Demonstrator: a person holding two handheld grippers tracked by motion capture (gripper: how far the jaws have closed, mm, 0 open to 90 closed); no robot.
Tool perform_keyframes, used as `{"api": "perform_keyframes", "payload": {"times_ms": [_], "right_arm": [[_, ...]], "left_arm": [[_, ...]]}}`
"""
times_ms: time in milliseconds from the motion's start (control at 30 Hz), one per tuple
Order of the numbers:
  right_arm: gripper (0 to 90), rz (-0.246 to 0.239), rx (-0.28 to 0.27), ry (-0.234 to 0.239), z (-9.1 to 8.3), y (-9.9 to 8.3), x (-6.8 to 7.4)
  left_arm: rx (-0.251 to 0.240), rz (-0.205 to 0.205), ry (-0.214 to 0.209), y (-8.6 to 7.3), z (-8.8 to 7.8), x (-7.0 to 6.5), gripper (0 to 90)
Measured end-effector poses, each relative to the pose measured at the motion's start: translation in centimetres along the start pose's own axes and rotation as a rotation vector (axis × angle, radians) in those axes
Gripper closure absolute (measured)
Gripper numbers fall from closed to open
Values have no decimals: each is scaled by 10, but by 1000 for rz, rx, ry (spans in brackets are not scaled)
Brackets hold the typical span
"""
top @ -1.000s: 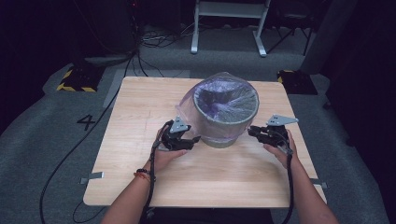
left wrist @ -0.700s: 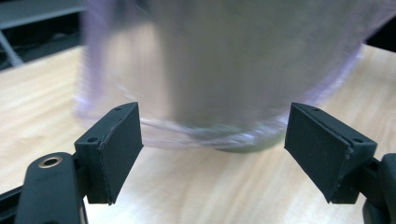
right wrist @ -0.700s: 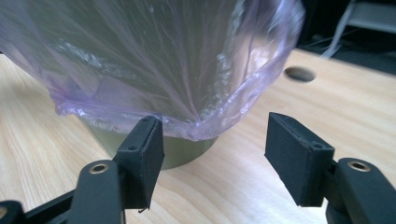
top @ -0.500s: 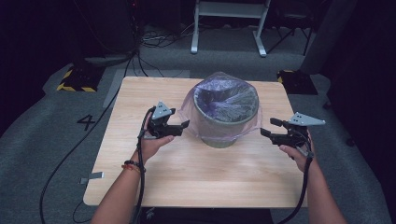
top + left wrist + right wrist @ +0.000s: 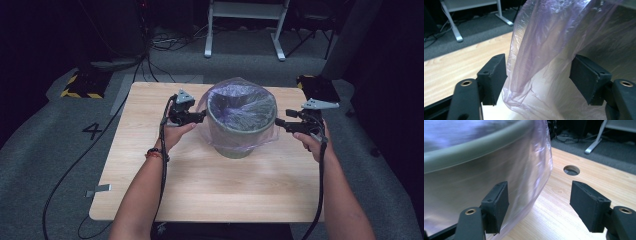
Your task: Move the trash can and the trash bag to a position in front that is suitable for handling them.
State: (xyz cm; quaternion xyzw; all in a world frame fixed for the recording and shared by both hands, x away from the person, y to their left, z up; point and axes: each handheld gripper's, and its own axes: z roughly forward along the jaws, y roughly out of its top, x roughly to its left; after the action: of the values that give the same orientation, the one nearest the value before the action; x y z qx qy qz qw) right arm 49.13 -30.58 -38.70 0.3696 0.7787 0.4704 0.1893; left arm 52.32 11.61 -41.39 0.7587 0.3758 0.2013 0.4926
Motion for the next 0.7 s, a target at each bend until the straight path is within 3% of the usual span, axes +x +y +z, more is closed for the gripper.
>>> {"api": "perform_keyframes", "payload": {"times_ms": [100,167,267,367,467,600,700], "right_arm": [[442,13,20,12,12,2,-4],[602,2,23,28,20,3,-4],[764,-21,31,62,28,4,-2],[892,-52,35,84,37,2,3],[900,-64,24,68,42,0,6],[900,-43,41,57,49,-5,2],[900,-46,55,39,54,-7,5]], "left_arm": [[25,1,-14,4,9,1,313],[26,17,-20,5,12,0,391],[63,56,-52,8,18,-1,556],[63,86,-102,11,23,-5,764],[66,97,-110,13,26,-7,896],[108,112,-79,11,35,-11,900],[111,89,-92,7,39,-11,900]]}}
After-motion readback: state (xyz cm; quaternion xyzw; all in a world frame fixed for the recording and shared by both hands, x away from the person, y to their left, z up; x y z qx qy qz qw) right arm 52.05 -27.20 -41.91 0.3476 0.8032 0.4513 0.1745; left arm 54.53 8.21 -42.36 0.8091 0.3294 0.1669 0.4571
